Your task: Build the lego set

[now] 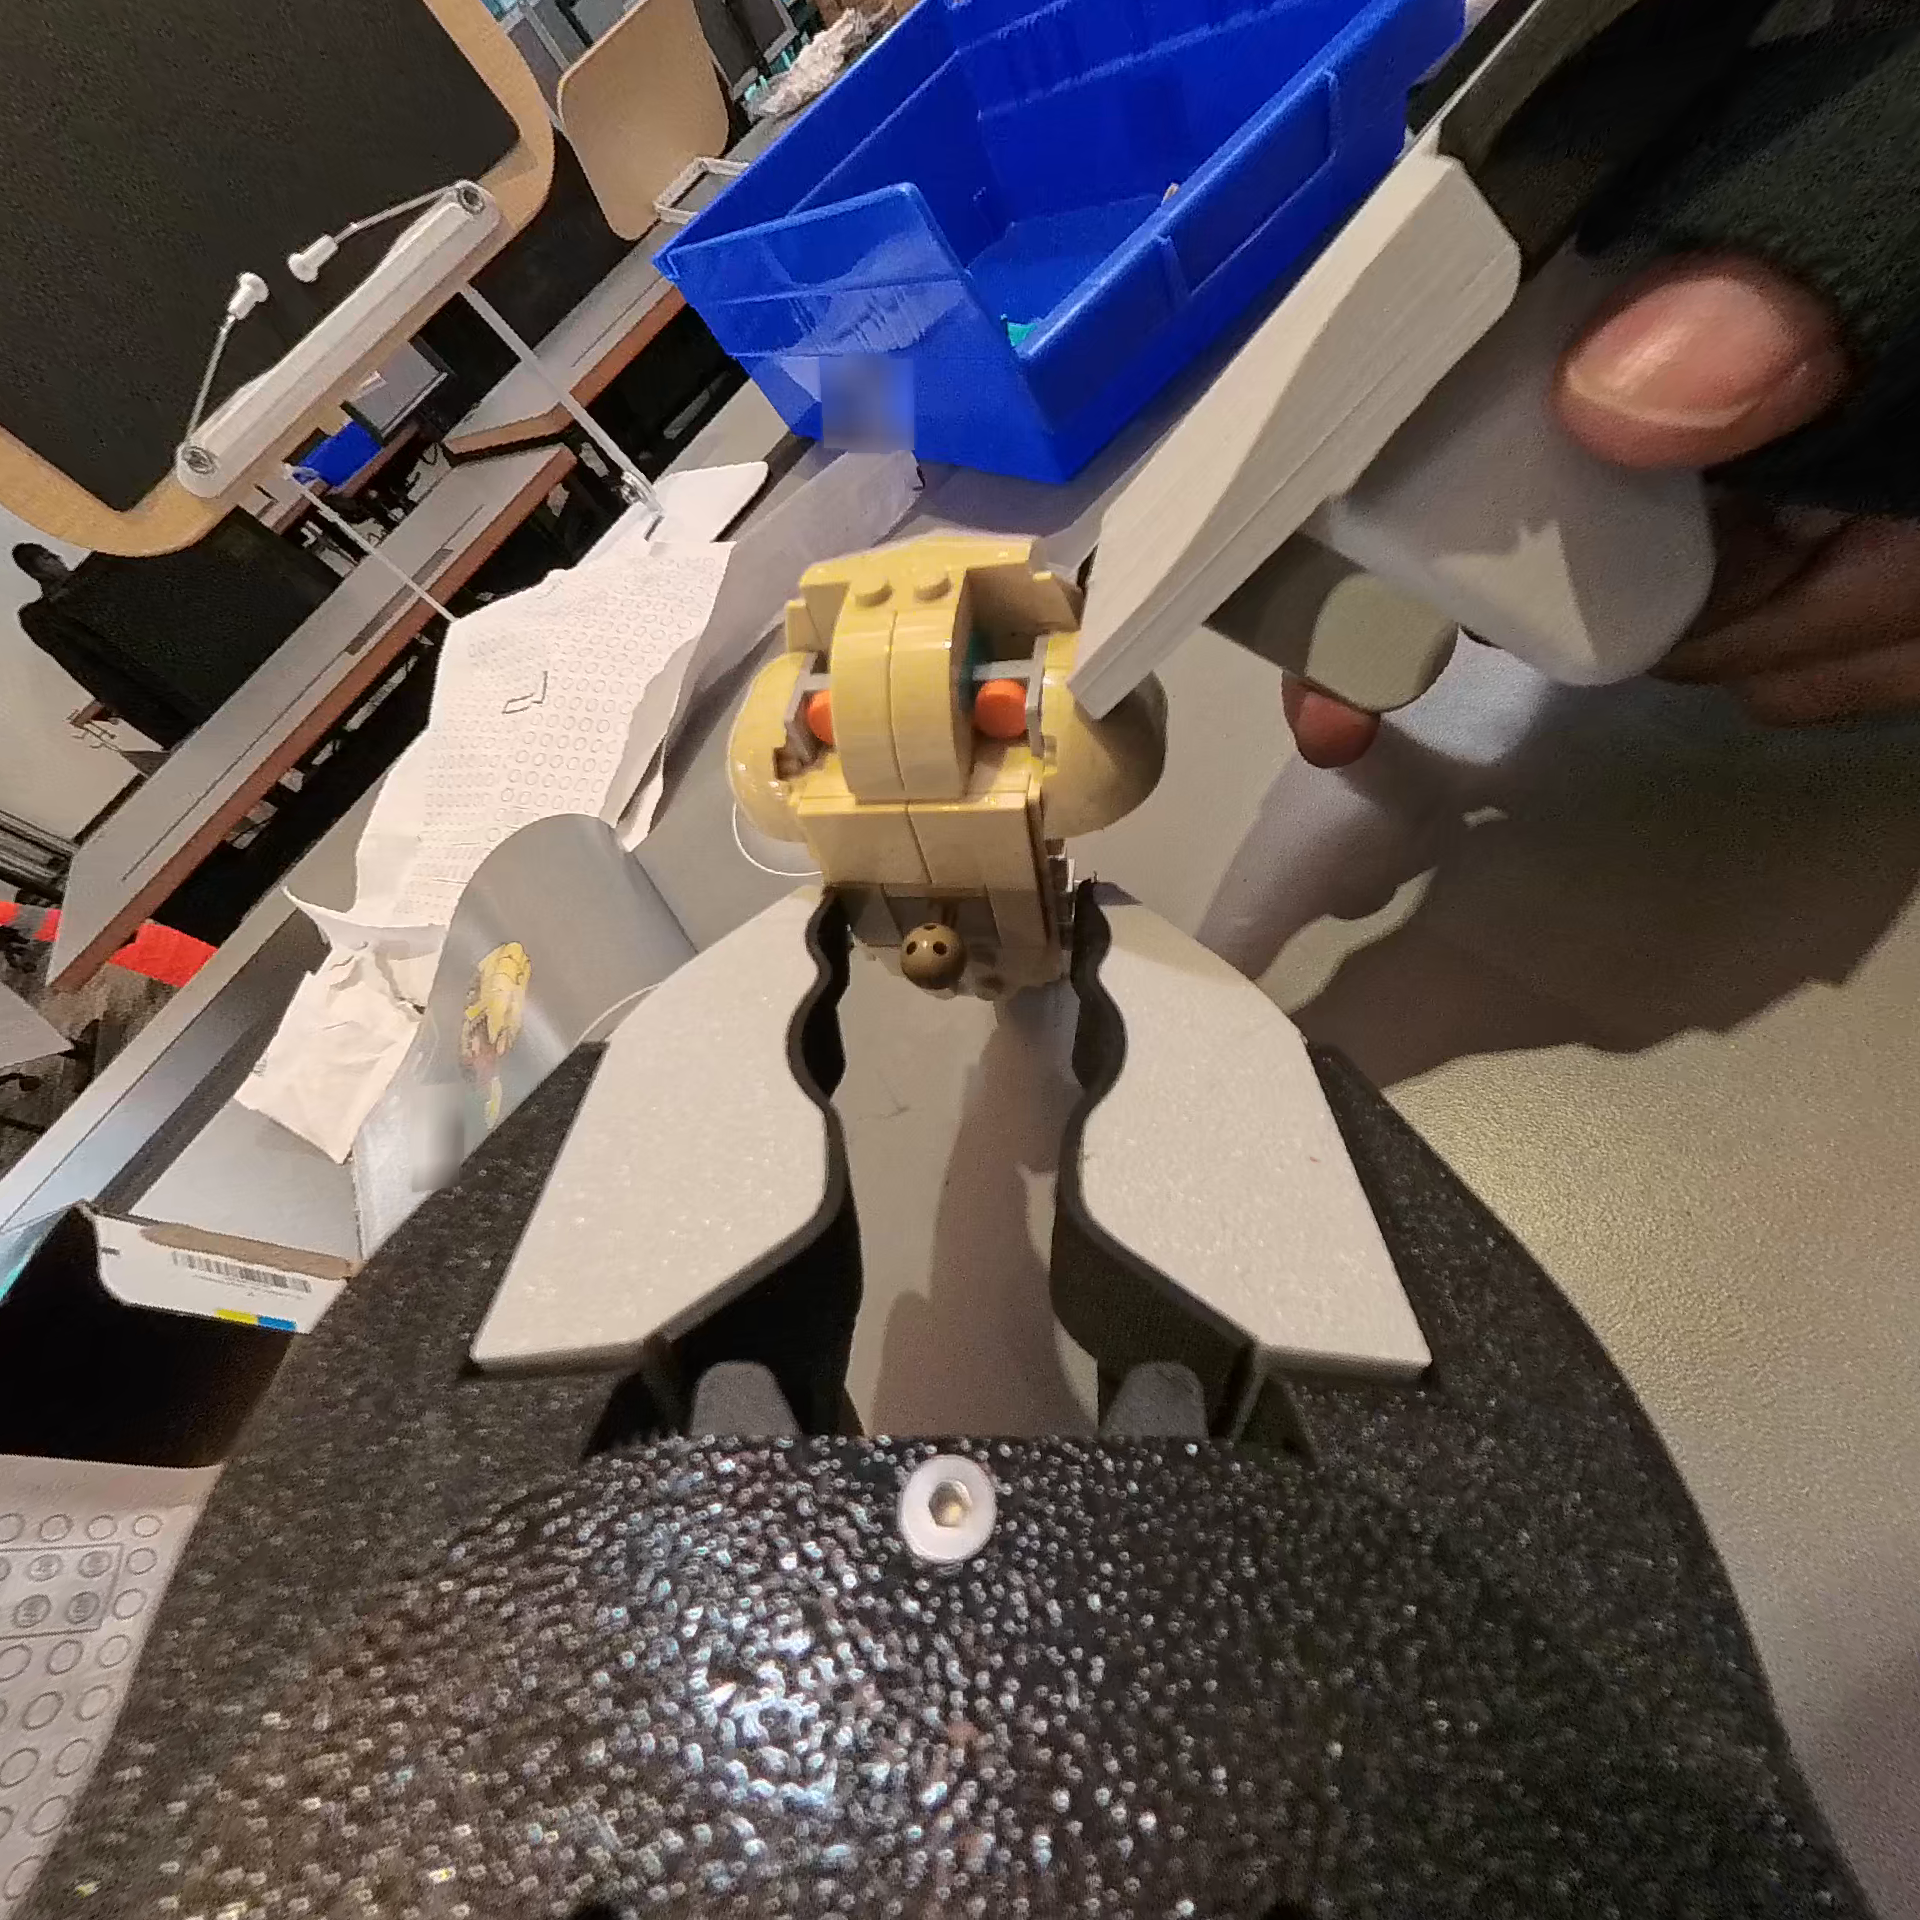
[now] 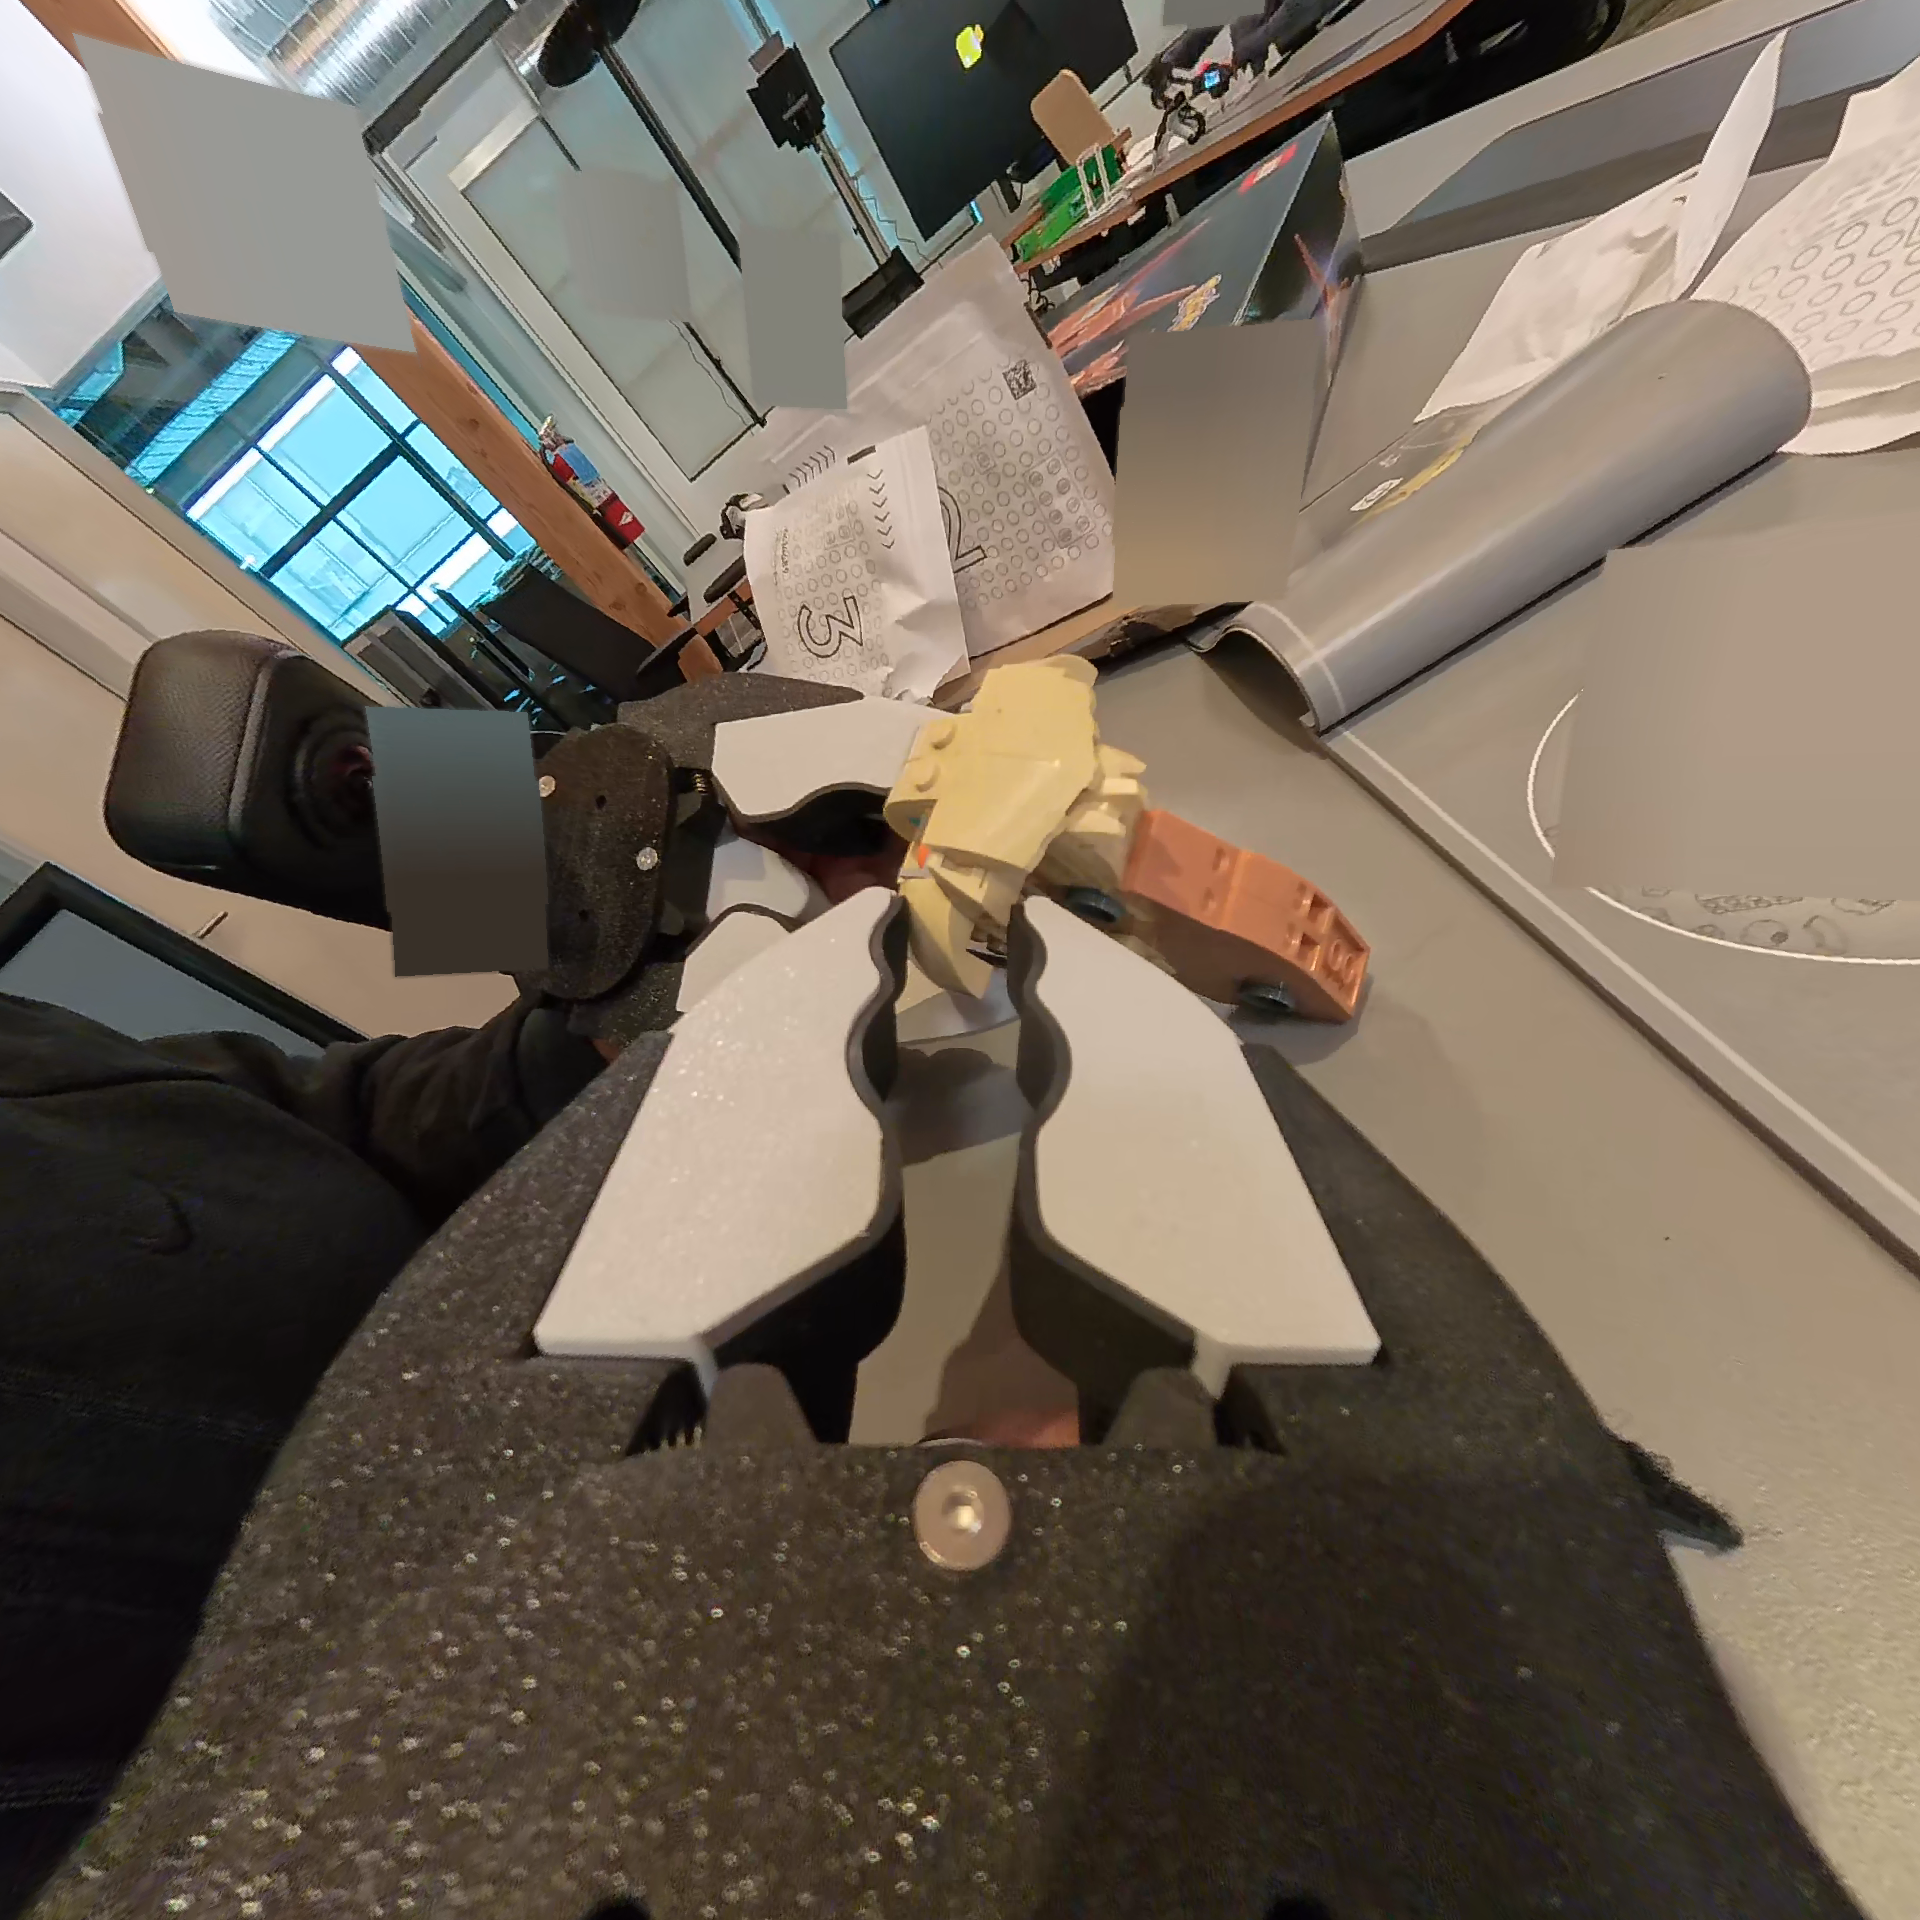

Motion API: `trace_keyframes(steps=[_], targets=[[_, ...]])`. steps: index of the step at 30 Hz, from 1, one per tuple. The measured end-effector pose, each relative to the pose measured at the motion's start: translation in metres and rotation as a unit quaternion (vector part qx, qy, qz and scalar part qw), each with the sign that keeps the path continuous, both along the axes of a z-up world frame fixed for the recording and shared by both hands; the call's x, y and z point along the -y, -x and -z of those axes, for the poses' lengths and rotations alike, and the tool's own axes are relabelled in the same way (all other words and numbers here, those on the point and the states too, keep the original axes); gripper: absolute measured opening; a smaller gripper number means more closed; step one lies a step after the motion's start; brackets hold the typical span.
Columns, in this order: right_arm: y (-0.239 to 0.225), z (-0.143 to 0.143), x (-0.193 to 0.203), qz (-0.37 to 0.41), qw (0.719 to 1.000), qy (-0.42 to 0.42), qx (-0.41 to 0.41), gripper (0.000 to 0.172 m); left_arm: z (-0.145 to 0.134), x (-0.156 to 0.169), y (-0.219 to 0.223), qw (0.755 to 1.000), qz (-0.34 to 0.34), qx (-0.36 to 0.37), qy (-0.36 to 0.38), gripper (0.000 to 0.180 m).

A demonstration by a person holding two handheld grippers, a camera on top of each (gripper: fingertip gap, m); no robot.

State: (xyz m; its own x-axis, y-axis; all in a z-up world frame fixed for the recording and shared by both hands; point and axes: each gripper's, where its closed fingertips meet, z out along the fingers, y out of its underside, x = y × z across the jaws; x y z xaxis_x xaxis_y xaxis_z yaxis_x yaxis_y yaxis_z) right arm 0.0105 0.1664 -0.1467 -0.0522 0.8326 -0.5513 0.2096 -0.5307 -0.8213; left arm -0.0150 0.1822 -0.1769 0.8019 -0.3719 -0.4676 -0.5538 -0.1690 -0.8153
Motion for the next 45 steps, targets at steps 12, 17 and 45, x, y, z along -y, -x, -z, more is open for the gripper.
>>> trace_keyframes(steps=[12, 17, 45], targets=[[0.002, 0.0, -0.001, 0.005, 1.0, 0.007, -0.001, 0.021, 0.001, -0.003, 0.002, 0.999, -0.004, 0.033, 0.016, 0.041], [-0.003, -0.009, 0.001, -0.015, 1.0, -0.015, -0.016, 0.035, -0.001, -0.003, 0.004, 0.998, 0.016, 0.051, 0.02, 0.041], [-0.009, -0.007, -0.005, -0.112, 0.916, -0.382, -0.047, 0.056, -0.003, 0.016, -0.014, 0.969, 0.241, 0.052, 0.027, 0.041]])
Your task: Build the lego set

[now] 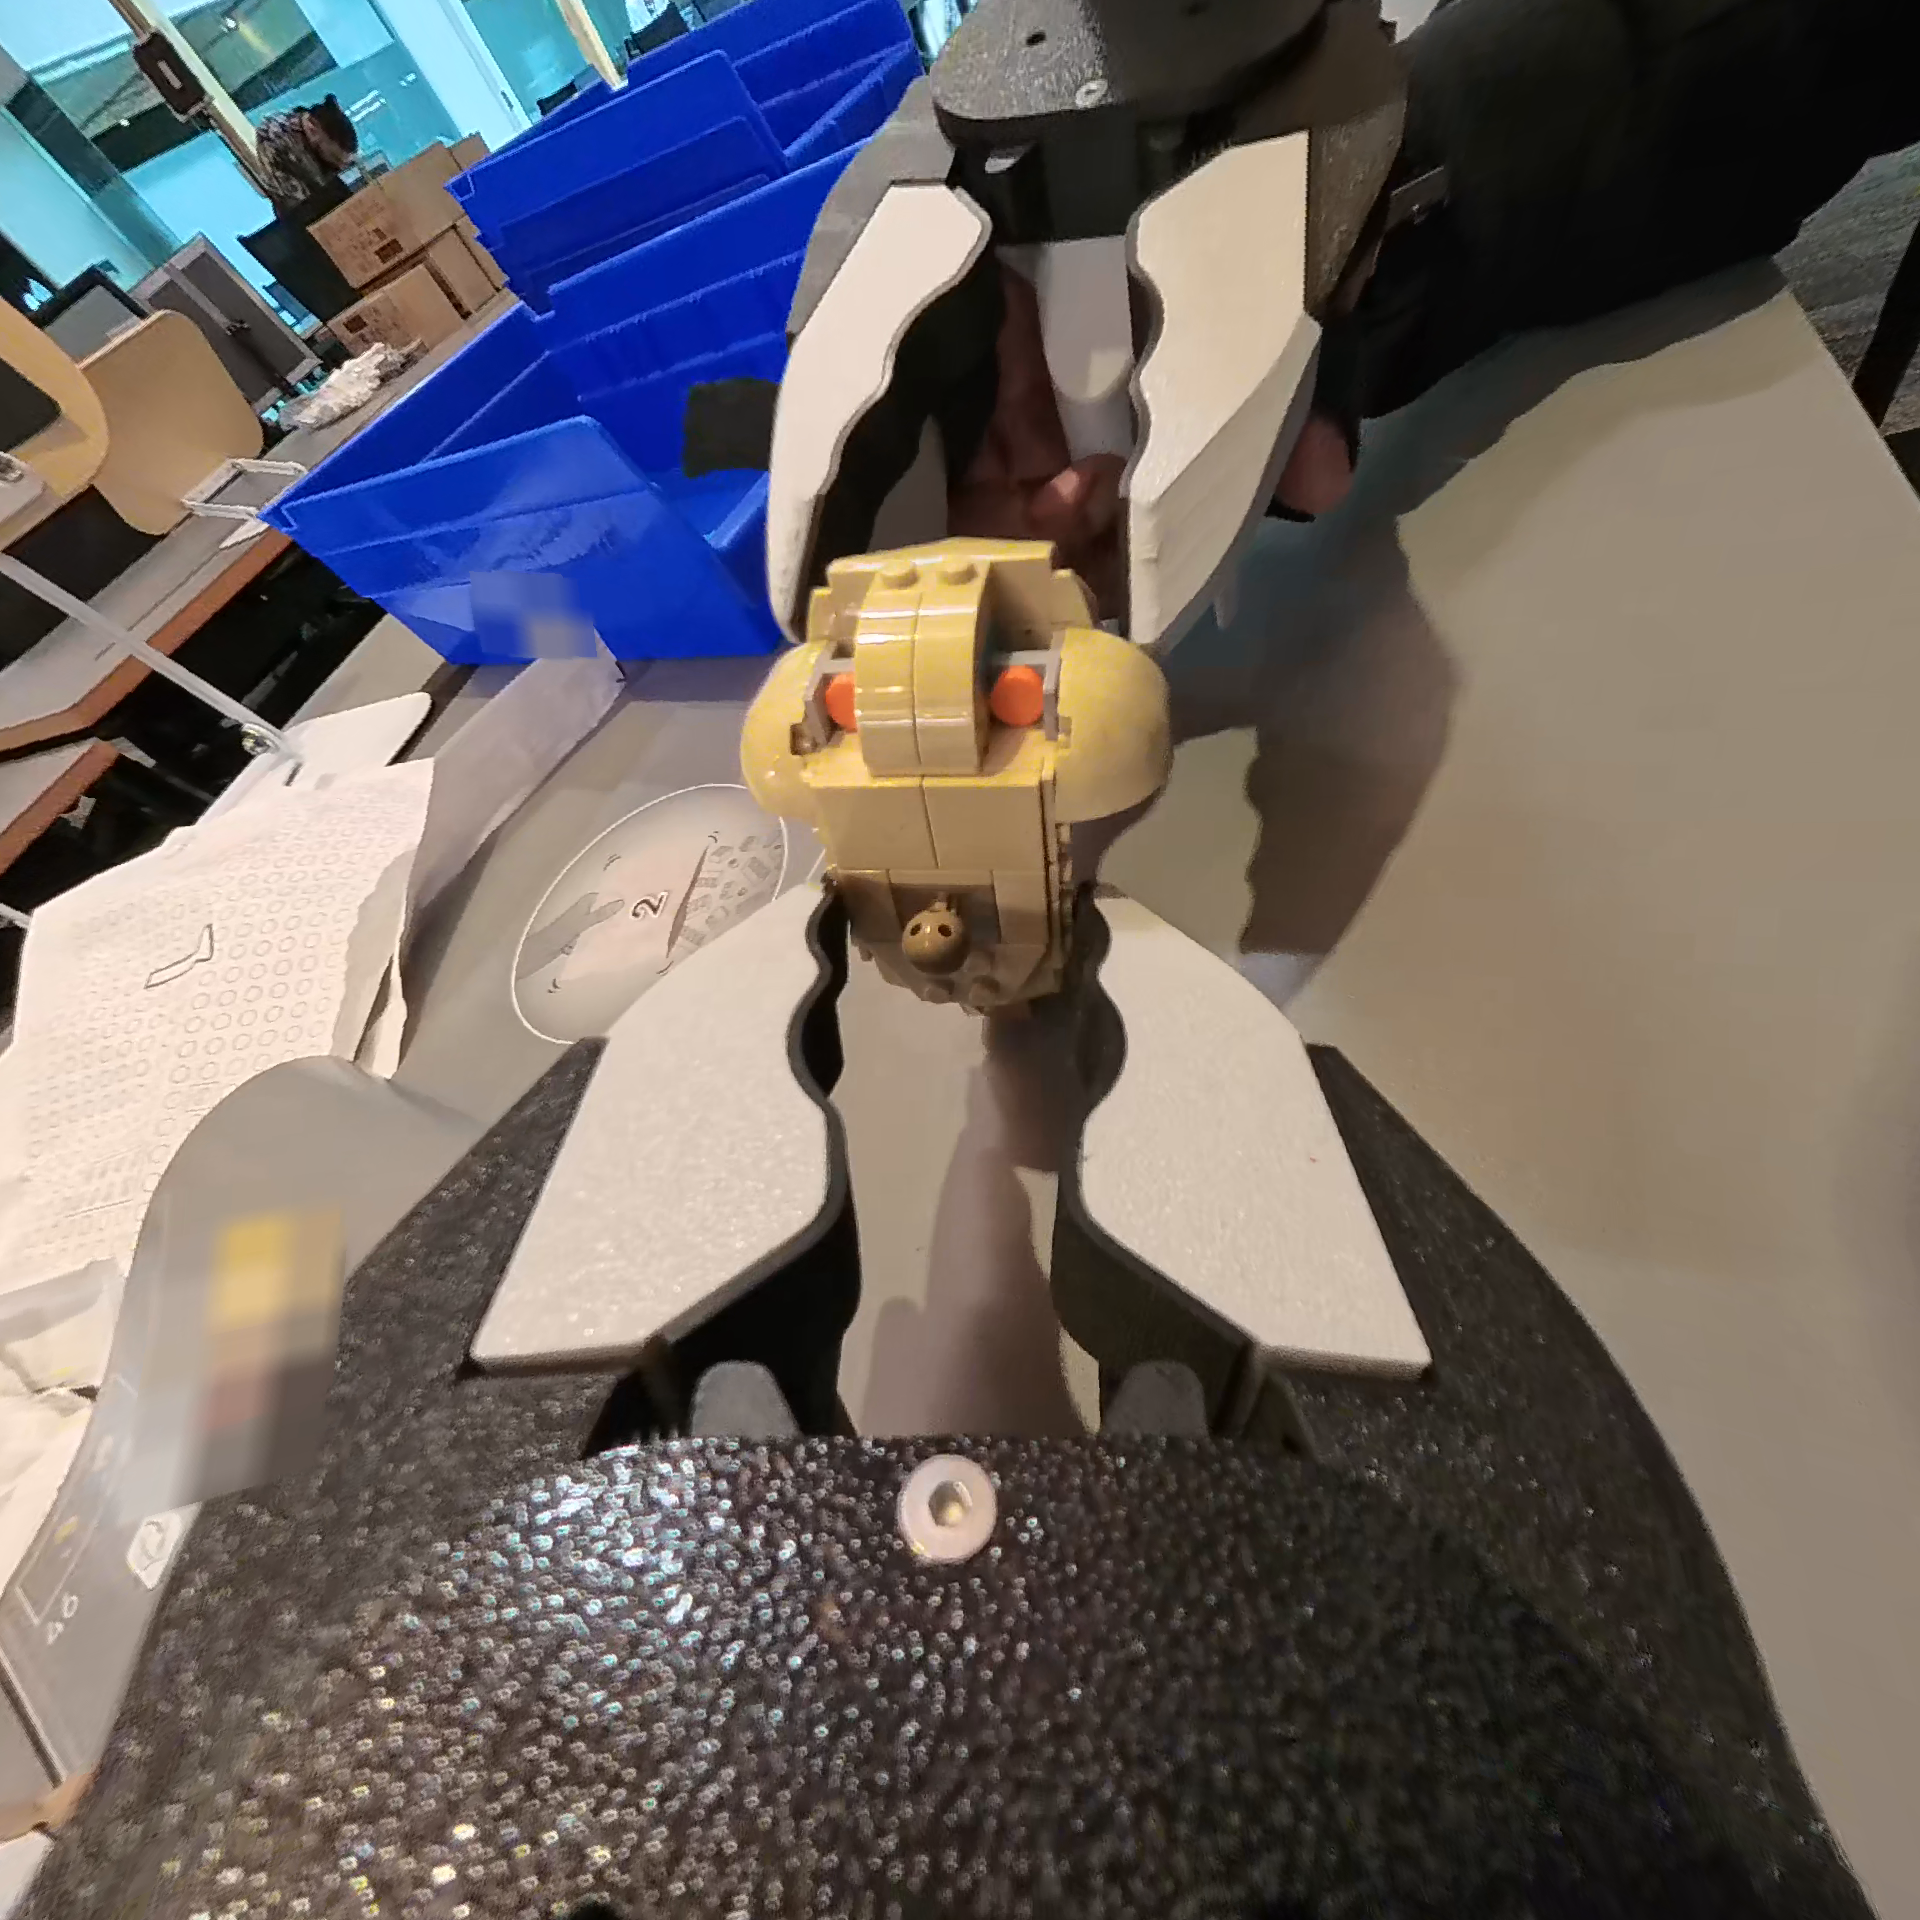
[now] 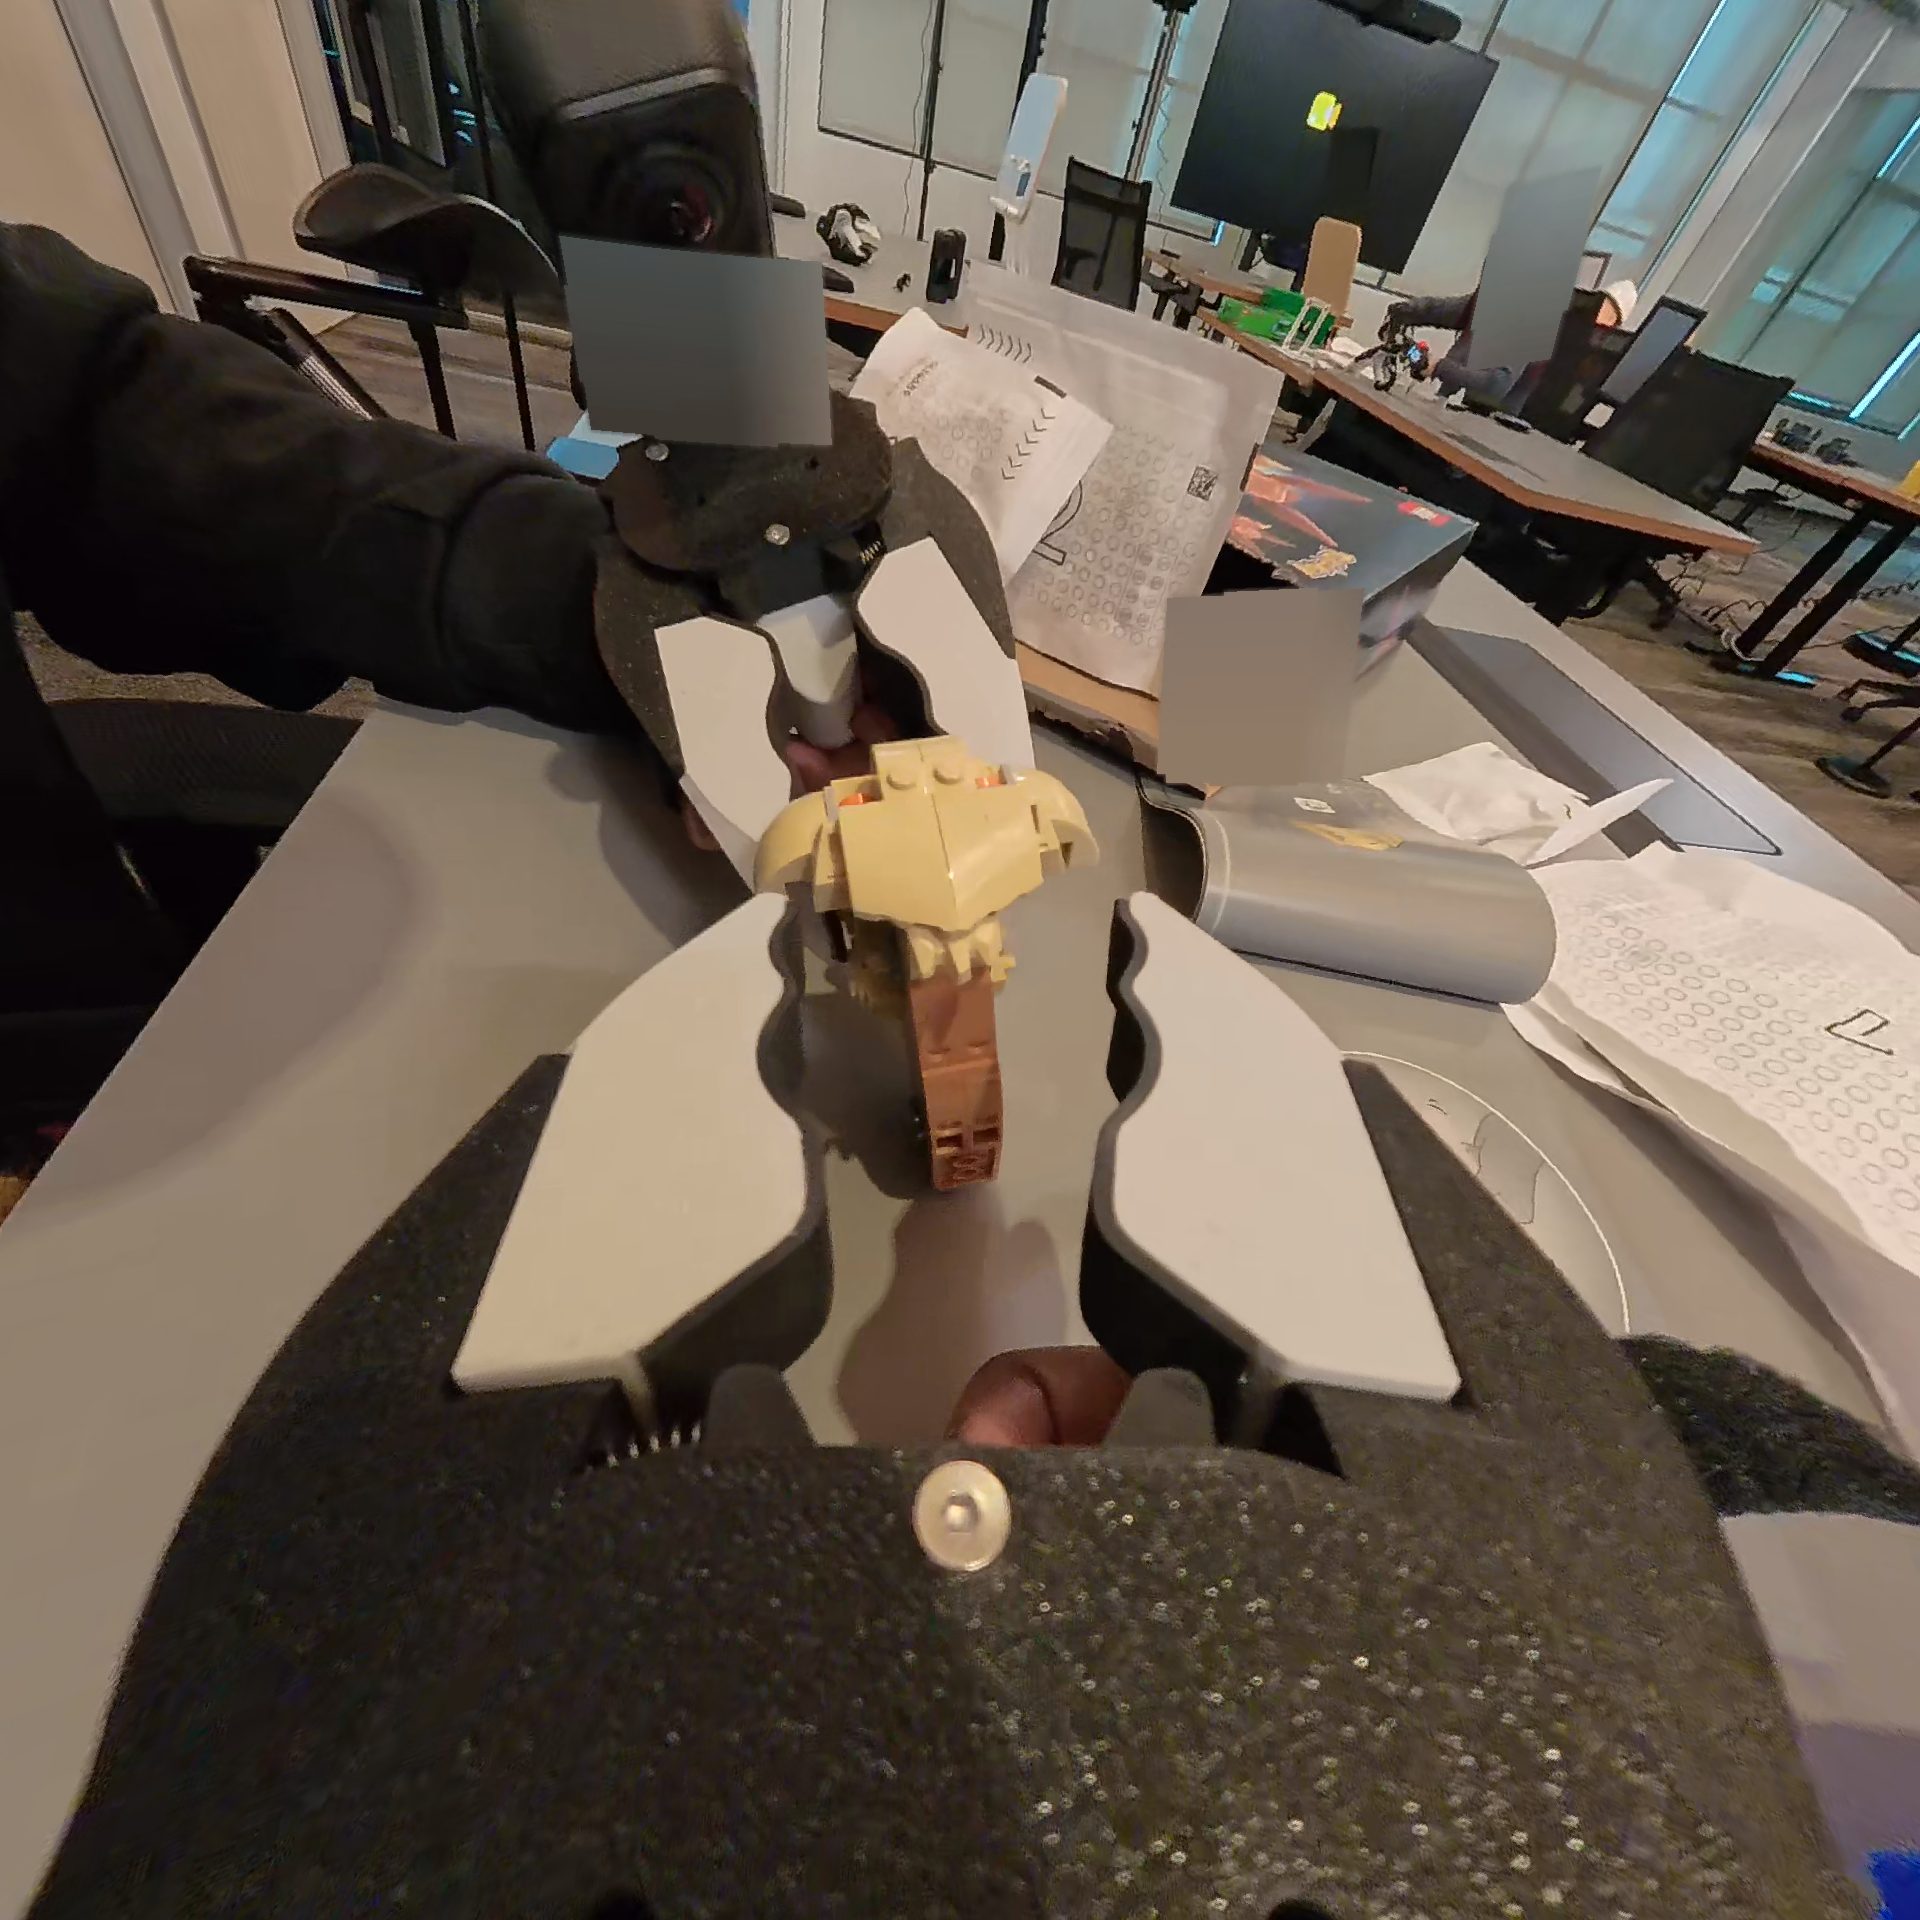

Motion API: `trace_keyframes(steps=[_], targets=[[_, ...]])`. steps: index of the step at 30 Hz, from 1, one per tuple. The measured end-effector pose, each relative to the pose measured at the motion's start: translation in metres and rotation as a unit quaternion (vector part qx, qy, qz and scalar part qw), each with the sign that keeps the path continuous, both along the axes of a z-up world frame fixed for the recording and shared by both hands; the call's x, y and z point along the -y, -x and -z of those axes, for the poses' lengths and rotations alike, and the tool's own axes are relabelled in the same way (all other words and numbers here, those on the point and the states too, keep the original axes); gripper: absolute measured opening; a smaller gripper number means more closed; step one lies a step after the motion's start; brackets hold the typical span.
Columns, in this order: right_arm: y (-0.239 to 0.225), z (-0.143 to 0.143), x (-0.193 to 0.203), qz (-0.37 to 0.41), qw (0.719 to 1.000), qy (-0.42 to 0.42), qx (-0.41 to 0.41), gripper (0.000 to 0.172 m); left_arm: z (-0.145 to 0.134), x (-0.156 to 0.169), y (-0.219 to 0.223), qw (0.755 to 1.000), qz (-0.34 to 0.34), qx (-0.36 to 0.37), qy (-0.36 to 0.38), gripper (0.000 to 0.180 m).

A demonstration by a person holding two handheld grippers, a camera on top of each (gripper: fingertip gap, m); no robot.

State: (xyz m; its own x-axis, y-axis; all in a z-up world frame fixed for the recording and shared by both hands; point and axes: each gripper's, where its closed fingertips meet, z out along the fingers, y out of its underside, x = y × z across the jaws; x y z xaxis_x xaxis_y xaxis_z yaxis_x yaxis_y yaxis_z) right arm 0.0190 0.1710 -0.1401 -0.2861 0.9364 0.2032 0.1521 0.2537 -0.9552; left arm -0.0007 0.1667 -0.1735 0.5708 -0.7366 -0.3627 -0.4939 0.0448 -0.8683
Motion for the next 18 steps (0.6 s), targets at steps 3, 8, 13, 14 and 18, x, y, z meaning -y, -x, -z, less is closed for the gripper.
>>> trace_keyframes(steps=[3, 8, 13, 14, 18], targets=[[-0.001, -0.001, 0.004, -0.015, 1.0, -0.003, -0.002, 0.057, 0.0, 0.001, -0.001, 1.0, 0.005, 0.0, 0.002, 0.041], [0.001, 0.002, 0.011, -0.027, 1.0, -0.006, 0.004, 0.059, 0.0, 0.003, -0.003, 1.0, 0.015, 0.0, 0.003, 0.041], [0.002, 0.002, 0.012, -0.03, 1.0, -0.002, 0.002, 0.052, 0.001, 0.006, -0.006, 1.0, 0.025, -0.003, 0.005, 0.041], [0.001, 0.002, 0.013, -0.033, 0.999, 0.0, 0.001, 0.05, 0.001, 0.006, -0.007, 1.0, 0.027, -0.003, 0.006, 0.041], [0.0, 0.003, 0.016, -0.042, 0.999, 0.006, 0.003, 0.047, 0.002, 0.007, -0.007, 0.999, 0.03, -0.013, 0.008, 0.041]])
